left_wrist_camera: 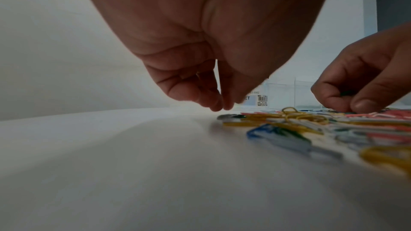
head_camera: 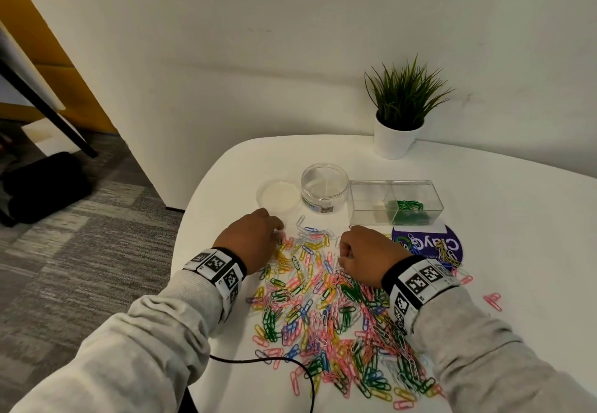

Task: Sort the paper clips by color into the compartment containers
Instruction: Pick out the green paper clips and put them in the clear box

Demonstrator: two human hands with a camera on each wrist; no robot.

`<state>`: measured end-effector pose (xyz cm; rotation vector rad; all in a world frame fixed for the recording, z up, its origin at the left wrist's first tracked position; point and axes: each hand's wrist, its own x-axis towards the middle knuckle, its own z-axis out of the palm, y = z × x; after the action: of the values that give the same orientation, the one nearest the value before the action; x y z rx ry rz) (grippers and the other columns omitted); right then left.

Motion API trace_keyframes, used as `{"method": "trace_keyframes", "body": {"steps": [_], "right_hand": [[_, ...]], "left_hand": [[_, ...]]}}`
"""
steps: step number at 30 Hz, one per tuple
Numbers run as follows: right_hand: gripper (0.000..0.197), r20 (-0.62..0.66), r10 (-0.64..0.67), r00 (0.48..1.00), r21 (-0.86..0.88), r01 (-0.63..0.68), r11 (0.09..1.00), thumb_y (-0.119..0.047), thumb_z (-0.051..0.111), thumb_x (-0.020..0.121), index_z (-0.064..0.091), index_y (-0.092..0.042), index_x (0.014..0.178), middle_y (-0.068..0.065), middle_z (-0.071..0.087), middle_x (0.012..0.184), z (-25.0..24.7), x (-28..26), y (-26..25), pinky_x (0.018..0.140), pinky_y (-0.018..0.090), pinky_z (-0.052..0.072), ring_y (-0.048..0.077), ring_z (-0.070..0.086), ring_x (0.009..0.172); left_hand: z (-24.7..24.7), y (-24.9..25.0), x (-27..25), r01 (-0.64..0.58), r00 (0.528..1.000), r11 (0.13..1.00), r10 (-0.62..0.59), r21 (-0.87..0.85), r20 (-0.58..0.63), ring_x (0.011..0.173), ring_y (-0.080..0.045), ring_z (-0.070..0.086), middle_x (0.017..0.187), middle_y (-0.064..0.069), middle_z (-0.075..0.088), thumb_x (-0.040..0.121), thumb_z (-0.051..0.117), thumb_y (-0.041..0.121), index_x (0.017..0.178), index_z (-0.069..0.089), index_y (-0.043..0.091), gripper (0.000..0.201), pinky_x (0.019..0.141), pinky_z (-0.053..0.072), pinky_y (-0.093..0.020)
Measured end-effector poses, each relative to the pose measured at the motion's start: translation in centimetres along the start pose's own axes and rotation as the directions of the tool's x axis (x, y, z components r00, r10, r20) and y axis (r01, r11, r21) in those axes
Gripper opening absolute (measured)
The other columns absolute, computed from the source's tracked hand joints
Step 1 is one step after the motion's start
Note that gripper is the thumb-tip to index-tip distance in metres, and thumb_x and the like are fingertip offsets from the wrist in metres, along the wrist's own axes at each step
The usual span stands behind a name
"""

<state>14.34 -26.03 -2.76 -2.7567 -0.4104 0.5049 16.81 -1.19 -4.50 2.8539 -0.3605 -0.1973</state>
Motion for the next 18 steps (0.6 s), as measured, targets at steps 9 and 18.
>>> {"method": "trace_keyframes", "body": {"steps": [9, 18], "right_hand": [[0.014, -0.08, -0.022, 0.997, 0.031, 0.025, 0.999, -0.024, 0.051, 0.097, 0.061, -0.015, 0.095, 0.002, 0.055, 0.102, -0.33, -0.27, -0.24, 0.079, 0.032, 0.049, 0.017, 0.058, 0.087], [0.008, -0.179, 0.008, 0.984, 0.1, 0.01, 0.995, -0.017, 0.05, 0.095, 0.048, -0.016, 0.102, -0.001, 0.057, 0.083, -0.38, -0.35, 0.08, 0.061, 0.028, 0.039, 0.014, 0.051, 0.071]], "left_hand": [[0.02, -0.45, 0.01, 0.023, 1.0, 1.0, -0.023, 0.014, 0.013, 0.097, -0.02, 0.06, 0.112, 0.001, 0.054, 0.098, 0.05, 0.029, 0.116, 0.065, 0.028, 0.023, 0.083, 0.051, -0.035], [-0.07, -0.82, -0.18, 0.082, 0.994, 0.996, -0.083, -0.019, -0.074, 0.096, -0.021, 0.061, 0.119, 0.003, 0.053, 0.097, 0.052, 0.024, 0.12, 0.059, 0.028, 0.025, 0.084, 0.053, -0.037]]}}
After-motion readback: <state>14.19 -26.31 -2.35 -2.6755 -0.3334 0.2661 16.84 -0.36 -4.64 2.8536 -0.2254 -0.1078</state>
